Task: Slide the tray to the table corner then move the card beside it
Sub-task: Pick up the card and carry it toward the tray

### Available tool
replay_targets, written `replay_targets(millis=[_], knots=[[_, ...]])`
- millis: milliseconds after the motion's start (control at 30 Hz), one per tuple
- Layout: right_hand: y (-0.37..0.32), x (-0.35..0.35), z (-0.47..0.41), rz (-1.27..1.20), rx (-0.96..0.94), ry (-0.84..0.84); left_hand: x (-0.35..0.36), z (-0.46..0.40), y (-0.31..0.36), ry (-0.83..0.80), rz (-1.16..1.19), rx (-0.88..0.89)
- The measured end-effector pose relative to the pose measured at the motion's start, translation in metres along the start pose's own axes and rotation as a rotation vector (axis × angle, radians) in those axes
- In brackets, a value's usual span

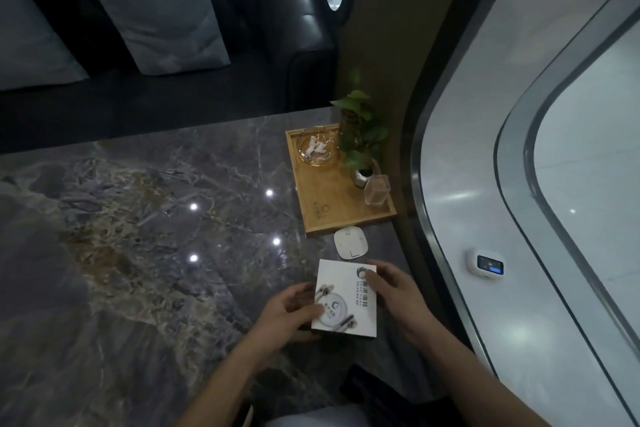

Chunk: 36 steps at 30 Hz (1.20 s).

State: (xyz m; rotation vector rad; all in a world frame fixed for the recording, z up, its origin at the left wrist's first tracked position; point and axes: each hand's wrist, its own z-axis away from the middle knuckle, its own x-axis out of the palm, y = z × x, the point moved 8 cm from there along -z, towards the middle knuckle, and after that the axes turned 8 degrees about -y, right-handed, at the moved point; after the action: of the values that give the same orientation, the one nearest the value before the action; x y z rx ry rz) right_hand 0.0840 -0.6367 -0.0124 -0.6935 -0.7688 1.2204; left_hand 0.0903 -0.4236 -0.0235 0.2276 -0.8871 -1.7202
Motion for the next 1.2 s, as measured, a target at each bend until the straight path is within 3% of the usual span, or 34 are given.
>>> replay_targets(millis=[200, 367, 433, 800, 1200], knots=[[-0.011, -0.01, 0.002, 0.3, -0.101, -0.018, 0.019, -0.015, -0.006, 0.011, 0.049, -0.021], [-0.02, -0.012, 0.014, 0.9, -0.302, -0.034, 0.042, -0.025, -0.006, 0.002, 0.035, -0.014], [-0.02, -0.011, 0.02, 1.02, -0.35, -0.045, 0.052, -0.032, -0.005, -0.007, 0.03, -0.012], [-0.008, -0.017, 0.016, 1.236, -0.316, -0.111, 0.086, -0.057, -0.005, 0.039, 0.122, -0.027], [-0.013, -0.025, 0.002, 1.311, -0.297, -0.184, 0.11, -0.078, -0.007, 0.065, 0.154, -0.015]])
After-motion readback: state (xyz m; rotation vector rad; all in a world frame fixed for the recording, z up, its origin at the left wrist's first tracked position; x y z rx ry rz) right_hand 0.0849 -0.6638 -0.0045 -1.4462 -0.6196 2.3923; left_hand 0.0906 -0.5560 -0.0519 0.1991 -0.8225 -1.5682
